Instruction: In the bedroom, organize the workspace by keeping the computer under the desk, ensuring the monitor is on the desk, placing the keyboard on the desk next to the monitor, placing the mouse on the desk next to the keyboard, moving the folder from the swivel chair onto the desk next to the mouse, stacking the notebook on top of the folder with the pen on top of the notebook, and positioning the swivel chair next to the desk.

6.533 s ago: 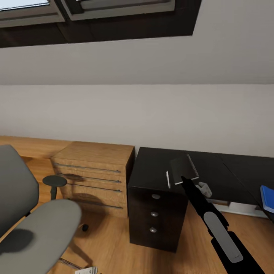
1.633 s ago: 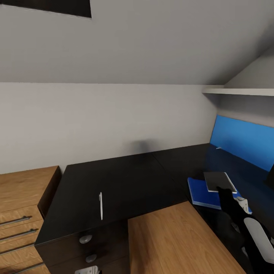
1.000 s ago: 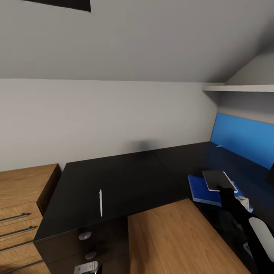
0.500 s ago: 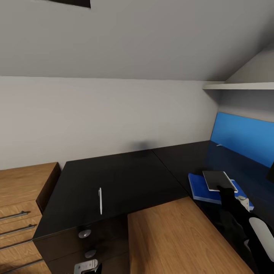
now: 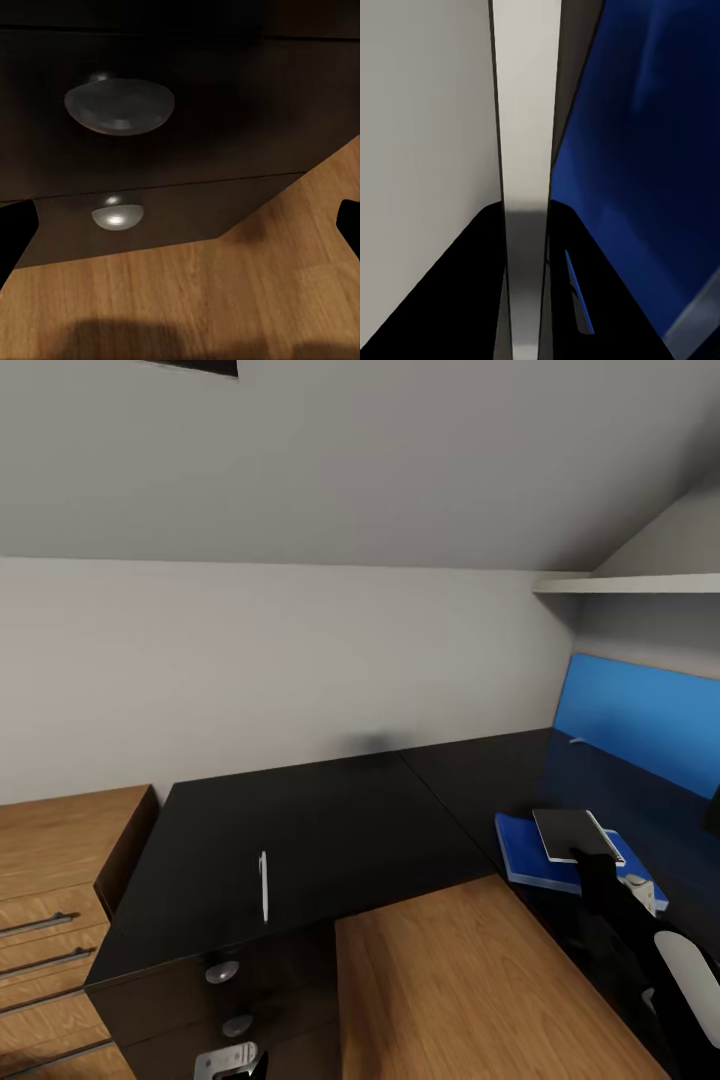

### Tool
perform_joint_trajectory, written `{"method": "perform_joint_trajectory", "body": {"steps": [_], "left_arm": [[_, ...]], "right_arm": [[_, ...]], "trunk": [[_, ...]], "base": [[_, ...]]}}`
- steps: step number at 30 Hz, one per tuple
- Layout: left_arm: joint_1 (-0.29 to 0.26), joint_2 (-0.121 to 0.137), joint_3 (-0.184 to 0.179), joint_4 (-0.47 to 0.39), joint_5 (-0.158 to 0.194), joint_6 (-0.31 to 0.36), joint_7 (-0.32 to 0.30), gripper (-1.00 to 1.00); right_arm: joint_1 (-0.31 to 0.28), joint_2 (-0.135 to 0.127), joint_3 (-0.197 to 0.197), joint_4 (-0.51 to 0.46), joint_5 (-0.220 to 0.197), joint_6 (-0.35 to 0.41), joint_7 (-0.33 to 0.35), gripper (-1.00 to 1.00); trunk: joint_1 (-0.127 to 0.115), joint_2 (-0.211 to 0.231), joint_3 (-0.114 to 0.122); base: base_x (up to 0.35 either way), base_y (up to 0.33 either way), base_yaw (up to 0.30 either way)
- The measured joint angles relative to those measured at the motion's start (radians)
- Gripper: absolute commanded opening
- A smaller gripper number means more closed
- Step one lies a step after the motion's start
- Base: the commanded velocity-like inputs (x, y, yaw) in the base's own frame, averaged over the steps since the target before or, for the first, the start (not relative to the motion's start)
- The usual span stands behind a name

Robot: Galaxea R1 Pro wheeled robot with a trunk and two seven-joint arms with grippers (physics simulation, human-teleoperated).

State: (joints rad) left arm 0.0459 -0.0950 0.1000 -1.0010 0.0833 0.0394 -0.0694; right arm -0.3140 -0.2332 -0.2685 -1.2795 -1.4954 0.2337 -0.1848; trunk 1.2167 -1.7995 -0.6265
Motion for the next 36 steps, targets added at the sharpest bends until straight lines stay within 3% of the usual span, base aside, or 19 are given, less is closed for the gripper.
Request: {"method": "perform_joint_trajectory", "body": {"steps": [10,30,31,36], "left_arm": [[0.0,0.001,0.0,0.003,-0.001,0.0,0.0,1.0],[0.0,0.001,-0.001,0.005,-0.001,0.001,0.0,1.0],[0.0,0.001,-0.001,0.005,-0.001,0.001,0.0,1.0],[0.0,0.001,-0.001,0.006,-0.001,0.001,0.0,1.0]], "right_arm": [[0.0,-0.001,0.0,0.0,0.0,0.0,0.0,-1.0],[0.0,-0.002,-0.002,-0.001,0.001,0.0,-0.002,-1.0],[0.0,-0.002,-0.002,-0.001,0.002,0.0,-0.002,1.0],[0.0,-0.003,-0.002,-0.001,0.002,0.0,-0.003,1.0]], "trunk": [[0.0,0.0,0.0],[0.0,0.0,0.0],[0.0,0.0,0.0],[0.0,0.0,0.0]], "base": [[0.133,0.0,0.0],[0.01,0.0,0.0],[0.0,0.0,0.0],[0.0,0.0,0.0]]}}
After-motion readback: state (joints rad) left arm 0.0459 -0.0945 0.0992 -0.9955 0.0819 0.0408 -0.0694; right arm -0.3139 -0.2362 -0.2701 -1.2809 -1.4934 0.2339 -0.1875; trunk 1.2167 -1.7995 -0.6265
